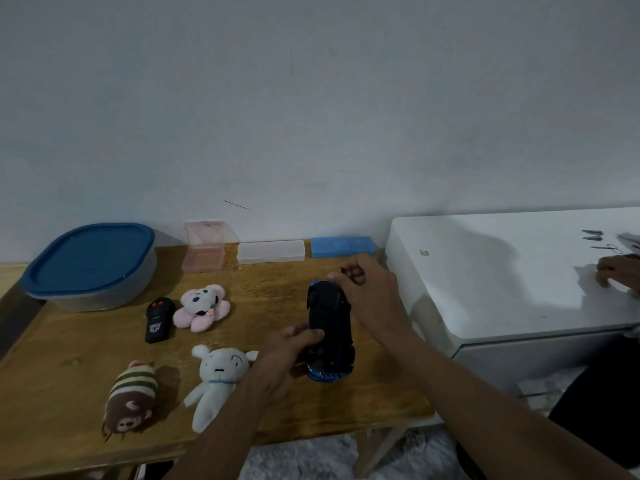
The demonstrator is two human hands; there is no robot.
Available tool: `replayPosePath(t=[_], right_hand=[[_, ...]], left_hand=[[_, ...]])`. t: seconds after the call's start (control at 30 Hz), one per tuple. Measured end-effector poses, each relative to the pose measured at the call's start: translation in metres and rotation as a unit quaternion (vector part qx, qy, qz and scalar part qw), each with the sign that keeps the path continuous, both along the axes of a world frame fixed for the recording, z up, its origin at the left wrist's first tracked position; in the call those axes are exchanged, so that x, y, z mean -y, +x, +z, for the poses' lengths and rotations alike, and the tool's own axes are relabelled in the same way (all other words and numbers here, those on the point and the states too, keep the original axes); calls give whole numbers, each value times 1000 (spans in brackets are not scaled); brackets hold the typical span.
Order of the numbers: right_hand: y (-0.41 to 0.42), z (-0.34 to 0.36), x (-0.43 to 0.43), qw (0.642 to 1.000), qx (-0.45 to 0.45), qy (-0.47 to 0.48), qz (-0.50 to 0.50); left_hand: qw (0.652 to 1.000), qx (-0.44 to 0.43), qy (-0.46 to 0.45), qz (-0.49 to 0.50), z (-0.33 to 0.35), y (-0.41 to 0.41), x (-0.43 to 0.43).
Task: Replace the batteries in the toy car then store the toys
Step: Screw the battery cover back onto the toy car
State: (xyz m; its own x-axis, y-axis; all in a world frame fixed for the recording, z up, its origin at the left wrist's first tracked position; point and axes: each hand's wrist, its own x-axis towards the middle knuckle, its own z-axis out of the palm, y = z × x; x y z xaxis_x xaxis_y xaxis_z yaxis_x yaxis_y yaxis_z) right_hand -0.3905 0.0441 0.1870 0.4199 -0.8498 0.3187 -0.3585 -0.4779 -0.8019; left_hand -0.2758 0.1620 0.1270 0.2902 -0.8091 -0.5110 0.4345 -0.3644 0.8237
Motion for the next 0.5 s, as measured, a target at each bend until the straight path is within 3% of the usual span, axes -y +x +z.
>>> replayPosePath(t=[0.17, 0.5], right_hand=[[1, -2, 1, 1000, 8, 5, 1], [-3, -3, 0, 1000, 20, 19, 6]], left_hand=[[997, -71, -11, 14, -4, -8, -3], [991, -132, -20, 27, -2, -11, -2]])
